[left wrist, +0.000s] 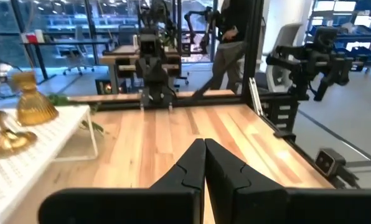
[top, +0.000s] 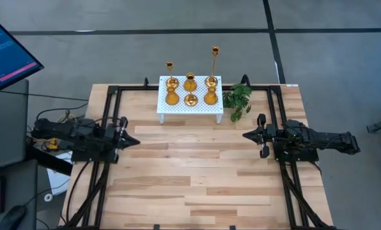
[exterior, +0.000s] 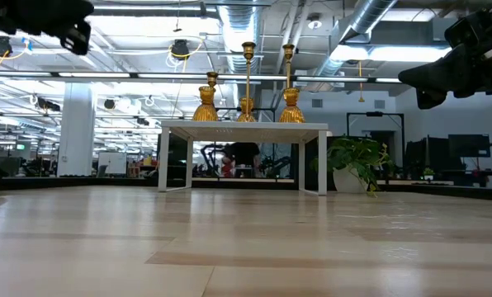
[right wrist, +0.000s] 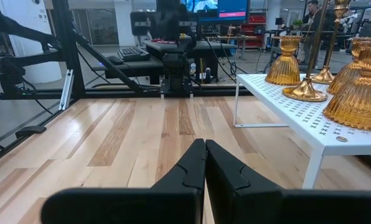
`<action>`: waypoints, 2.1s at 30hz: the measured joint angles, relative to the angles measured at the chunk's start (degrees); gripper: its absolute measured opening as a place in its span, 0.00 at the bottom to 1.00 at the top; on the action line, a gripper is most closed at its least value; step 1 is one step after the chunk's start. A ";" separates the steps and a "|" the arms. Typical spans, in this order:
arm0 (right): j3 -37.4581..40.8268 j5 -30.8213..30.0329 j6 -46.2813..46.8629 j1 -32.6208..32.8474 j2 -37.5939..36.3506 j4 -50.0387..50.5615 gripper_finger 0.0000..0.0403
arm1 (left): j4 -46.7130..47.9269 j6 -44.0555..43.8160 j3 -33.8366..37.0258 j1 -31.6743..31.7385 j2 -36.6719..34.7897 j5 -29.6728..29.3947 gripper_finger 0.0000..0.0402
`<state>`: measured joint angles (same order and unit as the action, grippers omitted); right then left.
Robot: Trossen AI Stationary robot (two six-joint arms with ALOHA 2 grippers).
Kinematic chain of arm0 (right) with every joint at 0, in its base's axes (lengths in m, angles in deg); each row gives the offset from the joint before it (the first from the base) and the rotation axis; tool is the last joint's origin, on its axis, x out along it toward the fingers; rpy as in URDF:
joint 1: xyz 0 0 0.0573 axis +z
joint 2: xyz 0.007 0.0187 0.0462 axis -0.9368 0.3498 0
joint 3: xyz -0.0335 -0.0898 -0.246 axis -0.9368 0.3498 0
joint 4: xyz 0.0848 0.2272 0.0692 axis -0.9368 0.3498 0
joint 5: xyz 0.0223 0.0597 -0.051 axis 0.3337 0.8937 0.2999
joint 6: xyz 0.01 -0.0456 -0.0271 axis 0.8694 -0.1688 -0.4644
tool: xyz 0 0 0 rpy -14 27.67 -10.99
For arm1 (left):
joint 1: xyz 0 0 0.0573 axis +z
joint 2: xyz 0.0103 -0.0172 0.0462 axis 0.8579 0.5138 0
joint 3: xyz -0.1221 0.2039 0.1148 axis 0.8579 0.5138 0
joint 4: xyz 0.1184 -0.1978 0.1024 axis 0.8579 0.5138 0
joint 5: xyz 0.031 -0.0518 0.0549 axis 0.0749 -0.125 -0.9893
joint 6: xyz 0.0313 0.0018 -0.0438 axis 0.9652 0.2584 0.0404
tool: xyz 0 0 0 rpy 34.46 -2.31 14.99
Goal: Pick & Place candle stick holders
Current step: Return to Home Position
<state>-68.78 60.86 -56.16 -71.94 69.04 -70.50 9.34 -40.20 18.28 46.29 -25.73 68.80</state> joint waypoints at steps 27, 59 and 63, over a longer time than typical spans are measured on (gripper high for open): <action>0.00 0.00 0.00 0.02 0.00 0.01 0.00 | -5.98 -2.63 12.50 -0.02 -0.02 4.63 0.02; 0.02 0.00 0.00 0.00 -0.02 0.01 0.00 | -7.89 0.40 15.69 -0.04 0.39 5.15 0.02; 0.00 -0.01 0.00 0.00 -0.02 0.01 0.00 | -8.13 0.41 15.73 -0.04 0.39 5.15 0.02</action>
<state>-68.78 60.85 -56.16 -71.94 69.02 -70.49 1.21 -39.79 34.01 46.24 -25.34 73.95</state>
